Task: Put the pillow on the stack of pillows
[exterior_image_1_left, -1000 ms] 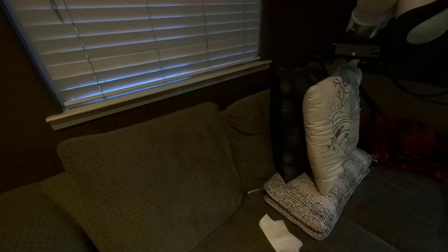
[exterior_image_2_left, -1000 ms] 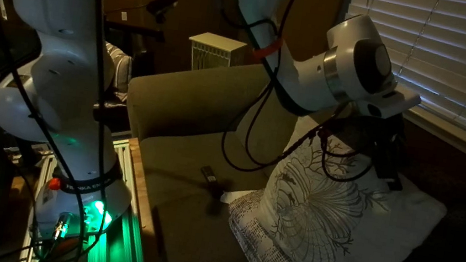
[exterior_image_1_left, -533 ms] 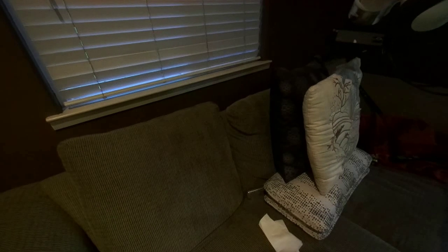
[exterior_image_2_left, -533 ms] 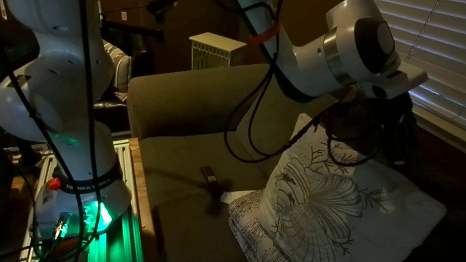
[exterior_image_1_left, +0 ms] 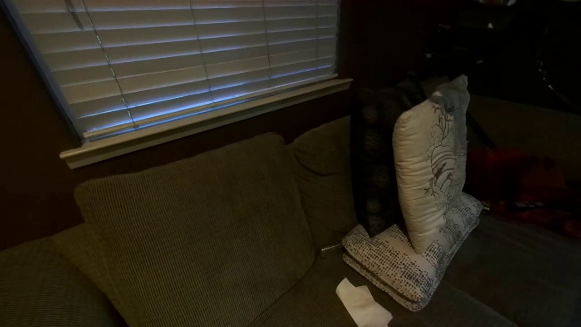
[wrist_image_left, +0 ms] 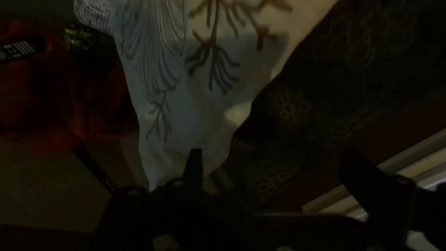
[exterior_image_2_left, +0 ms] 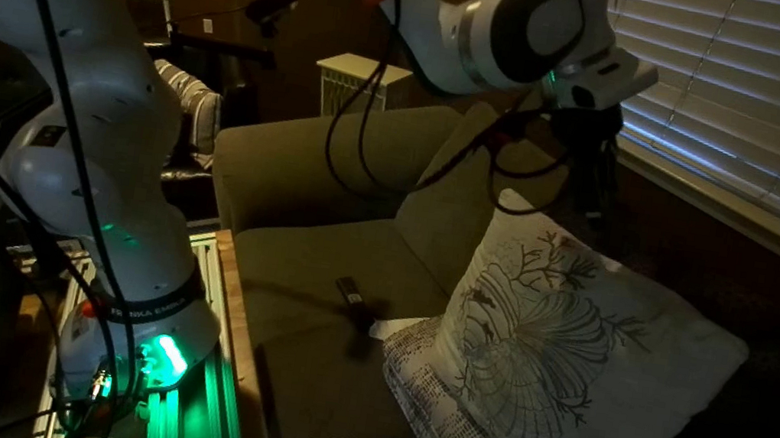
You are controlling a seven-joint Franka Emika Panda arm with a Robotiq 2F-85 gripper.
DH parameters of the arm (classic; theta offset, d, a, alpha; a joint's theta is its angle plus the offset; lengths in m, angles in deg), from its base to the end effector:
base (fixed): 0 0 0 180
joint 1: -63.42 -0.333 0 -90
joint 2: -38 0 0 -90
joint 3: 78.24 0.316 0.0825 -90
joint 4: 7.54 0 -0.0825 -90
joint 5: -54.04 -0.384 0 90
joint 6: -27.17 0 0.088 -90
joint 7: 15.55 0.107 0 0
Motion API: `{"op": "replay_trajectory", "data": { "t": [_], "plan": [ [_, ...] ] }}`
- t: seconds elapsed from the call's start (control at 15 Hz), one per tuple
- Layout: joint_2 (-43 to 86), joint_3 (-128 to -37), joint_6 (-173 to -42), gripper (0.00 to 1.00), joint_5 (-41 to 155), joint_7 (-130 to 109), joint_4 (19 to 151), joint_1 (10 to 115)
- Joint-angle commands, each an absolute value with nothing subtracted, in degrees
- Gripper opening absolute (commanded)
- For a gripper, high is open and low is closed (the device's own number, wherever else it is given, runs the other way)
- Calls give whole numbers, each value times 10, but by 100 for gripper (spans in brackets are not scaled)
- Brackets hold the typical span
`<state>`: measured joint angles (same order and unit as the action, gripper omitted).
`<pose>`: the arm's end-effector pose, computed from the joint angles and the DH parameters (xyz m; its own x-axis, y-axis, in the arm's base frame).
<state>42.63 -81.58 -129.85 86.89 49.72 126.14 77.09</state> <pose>0.5138 -0.1352 0.4187 0.4504 -0.7197 0.5283 -0.7850 -0.6011 -0.1496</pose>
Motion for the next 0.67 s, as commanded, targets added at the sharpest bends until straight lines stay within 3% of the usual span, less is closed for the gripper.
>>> {"op": "replay_trajectory", "data": {
  "t": [0.0,0.33,0.6],
  "plan": [
    [544,-844,-1179,100,735,343,1315,695],
    [630,-825,-967,100,693,208,1255,728],
    [660,-814,-905,100,713,168,1229,753]
  ]
}}
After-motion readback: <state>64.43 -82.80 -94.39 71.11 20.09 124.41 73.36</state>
